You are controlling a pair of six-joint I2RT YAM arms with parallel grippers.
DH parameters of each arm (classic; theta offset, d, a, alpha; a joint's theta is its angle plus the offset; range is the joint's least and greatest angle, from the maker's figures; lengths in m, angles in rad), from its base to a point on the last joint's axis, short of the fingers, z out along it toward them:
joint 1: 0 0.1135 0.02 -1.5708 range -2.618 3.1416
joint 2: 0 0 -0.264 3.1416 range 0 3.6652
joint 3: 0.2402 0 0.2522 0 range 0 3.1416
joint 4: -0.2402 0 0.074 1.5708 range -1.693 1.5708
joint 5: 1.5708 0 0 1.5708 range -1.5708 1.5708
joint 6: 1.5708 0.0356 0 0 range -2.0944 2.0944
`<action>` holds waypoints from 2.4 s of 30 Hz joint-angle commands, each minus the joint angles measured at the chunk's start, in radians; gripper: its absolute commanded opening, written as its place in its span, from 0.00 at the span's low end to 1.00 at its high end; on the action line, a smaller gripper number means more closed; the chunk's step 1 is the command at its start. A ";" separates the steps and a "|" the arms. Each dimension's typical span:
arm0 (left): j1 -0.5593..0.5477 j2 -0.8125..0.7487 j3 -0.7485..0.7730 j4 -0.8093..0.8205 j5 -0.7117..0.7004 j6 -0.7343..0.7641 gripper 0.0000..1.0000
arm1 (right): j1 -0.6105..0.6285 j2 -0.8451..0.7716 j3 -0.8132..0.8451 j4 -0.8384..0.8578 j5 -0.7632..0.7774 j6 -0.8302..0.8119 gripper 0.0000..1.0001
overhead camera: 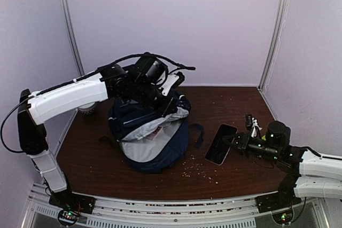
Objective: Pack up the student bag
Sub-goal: Place the personal item in the student bag.
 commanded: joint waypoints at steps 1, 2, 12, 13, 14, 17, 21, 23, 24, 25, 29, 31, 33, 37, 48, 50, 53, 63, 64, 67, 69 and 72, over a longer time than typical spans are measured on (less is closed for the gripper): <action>-0.027 0.090 0.081 0.312 0.220 -0.166 0.00 | 0.062 0.050 0.002 0.231 0.052 0.087 0.00; -0.032 0.114 0.094 0.328 0.233 -0.178 0.00 | 0.072 0.057 0.006 0.254 0.057 0.094 0.00; -0.063 0.182 0.142 0.441 0.246 -0.267 0.00 | 0.155 0.248 0.081 0.342 0.056 0.100 0.00; -0.063 0.175 0.137 0.451 0.244 -0.273 0.00 | 0.160 0.278 0.086 0.365 0.054 0.110 0.00; -0.064 0.166 0.130 0.461 0.242 -0.279 0.00 | 0.163 0.311 0.092 0.400 0.052 0.120 0.00; -0.063 0.139 0.098 0.501 0.240 -0.306 0.00 | 0.169 0.415 0.112 0.510 0.051 0.167 0.00; -0.071 0.113 0.056 0.549 0.250 -0.359 0.00 | 0.171 0.558 0.128 0.676 0.092 0.243 0.00; -0.078 0.102 0.038 0.566 0.244 -0.373 0.00 | 0.171 0.624 0.136 0.738 0.133 0.272 0.00; -0.080 0.097 0.034 0.570 0.239 -0.376 0.00 | 0.171 0.659 0.141 0.766 0.154 0.286 0.00; -0.082 0.092 0.032 0.573 0.235 -0.380 0.00 | 0.172 0.690 0.149 0.795 0.173 0.302 0.00; -0.087 0.068 0.011 0.599 0.215 -0.392 0.00 | 0.175 0.810 0.193 0.785 0.245 0.321 0.00; -0.089 0.059 0.008 0.605 0.210 -0.397 0.00 | 0.179 0.853 0.220 0.738 0.283 0.322 0.00; -0.089 0.057 0.007 0.604 0.211 -0.401 0.00 | 0.182 0.888 0.239 0.721 0.321 0.325 0.00; -0.091 0.052 0.002 0.610 0.209 -0.407 0.00 | 0.187 0.964 0.298 0.676 0.357 0.339 0.00; -0.092 0.058 -0.014 0.614 0.209 -0.405 0.00 | 0.196 1.105 0.467 0.514 0.287 0.306 0.32; -0.092 0.057 -0.011 0.605 0.204 -0.396 0.00 | 0.197 1.083 0.474 0.454 0.283 0.288 0.42; -0.092 0.053 -0.008 0.596 0.192 -0.383 0.00 | 0.195 1.030 0.471 0.366 0.287 0.258 0.50; -0.091 0.051 -0.019 0.589 0.180 -0.372 0.00 | 0.194 0.862 0.438 0.087 0.308 0.173 0.57; -0.091 0.050 -0.019 0.587 0.180 -0.372 0.00 | 0.194 0.855 0.436 0.073 0.307 0.170 0.57; -0.091 0.052 -0.020 0.584 0.177 -0.370 0.00 | 0.193 0.838 0.434 0.044 0.292 0.159 0.56; -0.091 0.054 -0.022 0.587 0.179 -0.371 0.00 | 0.194 0.840 0.438 0.039 0.271 0.147 0.55; -0.091 0.066 -0.019 0.589 0.186 -0.370 0.00 | 0.195 0.860 0.449 0.024 0.240 0.143 0.50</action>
